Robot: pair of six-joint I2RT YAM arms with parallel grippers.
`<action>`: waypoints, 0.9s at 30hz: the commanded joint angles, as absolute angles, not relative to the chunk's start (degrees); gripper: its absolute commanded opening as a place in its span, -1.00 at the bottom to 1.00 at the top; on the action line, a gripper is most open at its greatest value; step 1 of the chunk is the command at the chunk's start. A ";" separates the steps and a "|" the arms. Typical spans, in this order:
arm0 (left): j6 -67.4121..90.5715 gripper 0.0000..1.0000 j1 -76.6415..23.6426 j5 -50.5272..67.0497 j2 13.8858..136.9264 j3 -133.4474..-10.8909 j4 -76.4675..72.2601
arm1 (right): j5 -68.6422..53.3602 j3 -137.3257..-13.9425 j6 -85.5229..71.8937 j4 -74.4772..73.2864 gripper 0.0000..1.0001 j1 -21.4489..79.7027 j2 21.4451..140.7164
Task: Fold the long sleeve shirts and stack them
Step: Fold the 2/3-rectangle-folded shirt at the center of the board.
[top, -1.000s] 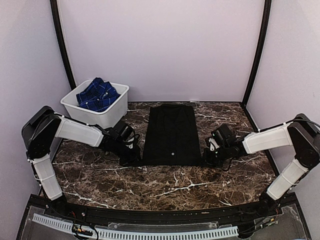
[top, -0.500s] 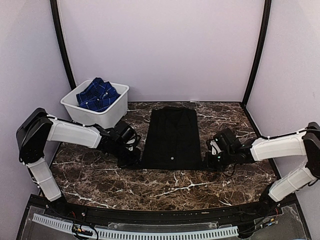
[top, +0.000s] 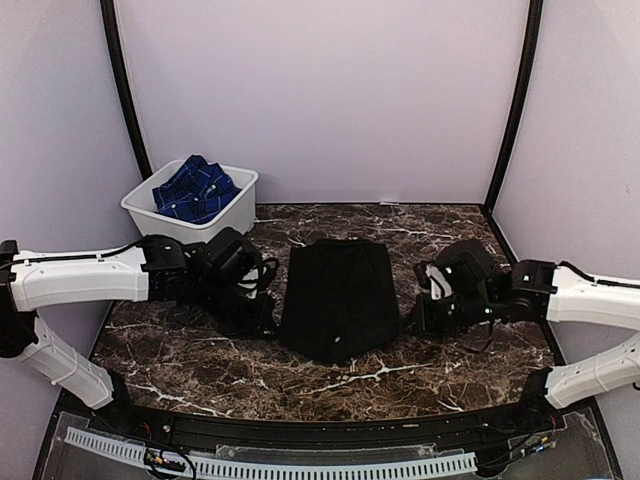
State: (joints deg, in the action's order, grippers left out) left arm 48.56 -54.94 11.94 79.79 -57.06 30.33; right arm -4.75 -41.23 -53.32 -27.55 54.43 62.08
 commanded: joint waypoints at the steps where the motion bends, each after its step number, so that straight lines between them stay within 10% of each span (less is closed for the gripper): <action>1: 44.53 -1.00 -52.19 9.21 80.24 -70.25 38.18 | 2.64 -59.01 -48.17 -33.96 -1.00 50.89 67.87; 15: 33.51 -1.00 -31.13 14.74 126.71 -105.23 24.33 | -6.18 -89.35 -34.59 -16.91 -1.00 26.99 118.89; 27: 36.37 -1.00 -30.76 10.13 124.95 -101.61 21.23 | -4.31 -83.15 -35.23 -15.53 -1.00 26.19 115.85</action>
State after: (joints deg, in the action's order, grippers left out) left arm 35.81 -30.55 12.32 130.58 -103.53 22.57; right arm -5.04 -85.52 -35.40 -17.96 25.98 119.85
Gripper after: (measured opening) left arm 0.004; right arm 0.005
